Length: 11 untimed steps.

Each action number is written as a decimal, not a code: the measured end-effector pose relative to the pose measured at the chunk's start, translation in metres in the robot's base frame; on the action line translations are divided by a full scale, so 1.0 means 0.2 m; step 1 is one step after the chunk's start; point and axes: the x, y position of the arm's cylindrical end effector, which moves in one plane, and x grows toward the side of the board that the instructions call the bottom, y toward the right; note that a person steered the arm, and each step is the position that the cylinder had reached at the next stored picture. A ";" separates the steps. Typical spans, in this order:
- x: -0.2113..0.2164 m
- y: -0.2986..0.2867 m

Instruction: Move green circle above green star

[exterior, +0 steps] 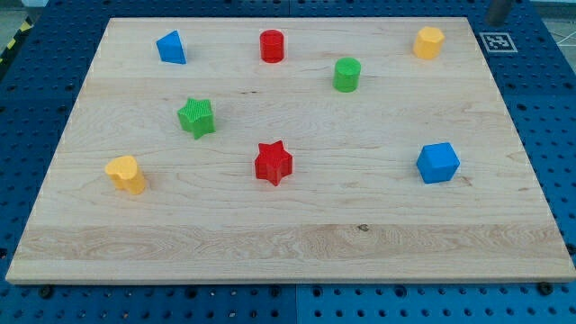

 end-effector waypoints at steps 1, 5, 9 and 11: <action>0.00 0.00; 0.45 -0.35; 0.56 -0.96; 0.65 -1.20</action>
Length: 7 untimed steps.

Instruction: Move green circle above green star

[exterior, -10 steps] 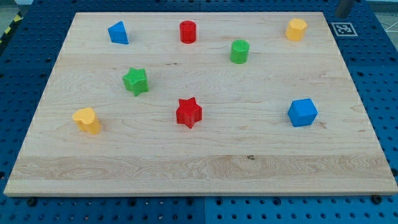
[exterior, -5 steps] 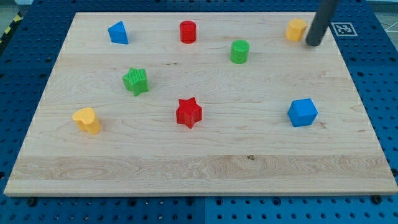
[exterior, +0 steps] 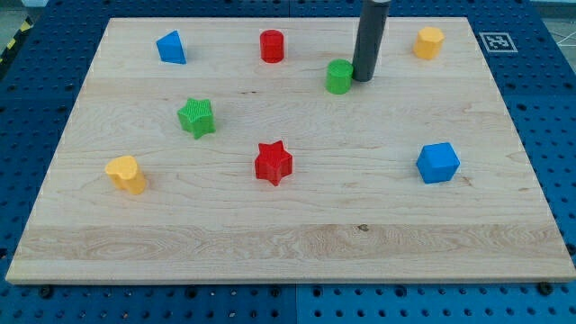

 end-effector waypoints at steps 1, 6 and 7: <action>0.02 -0.08; 0.11 -0.50; 0.16 -0.56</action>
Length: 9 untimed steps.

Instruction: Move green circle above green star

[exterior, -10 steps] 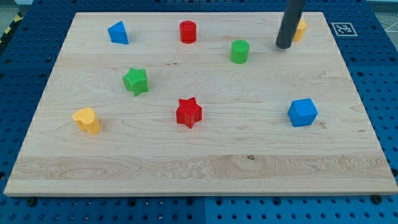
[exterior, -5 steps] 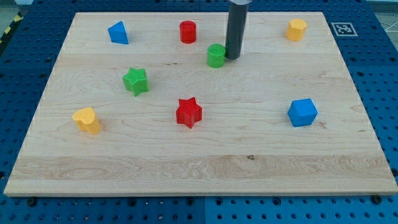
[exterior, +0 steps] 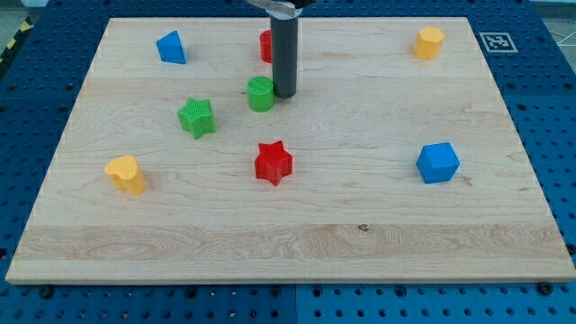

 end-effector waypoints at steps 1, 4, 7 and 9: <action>0.02 -0.08; 0.10 -0.24; 0.21 -0.35; 0.23 -0.31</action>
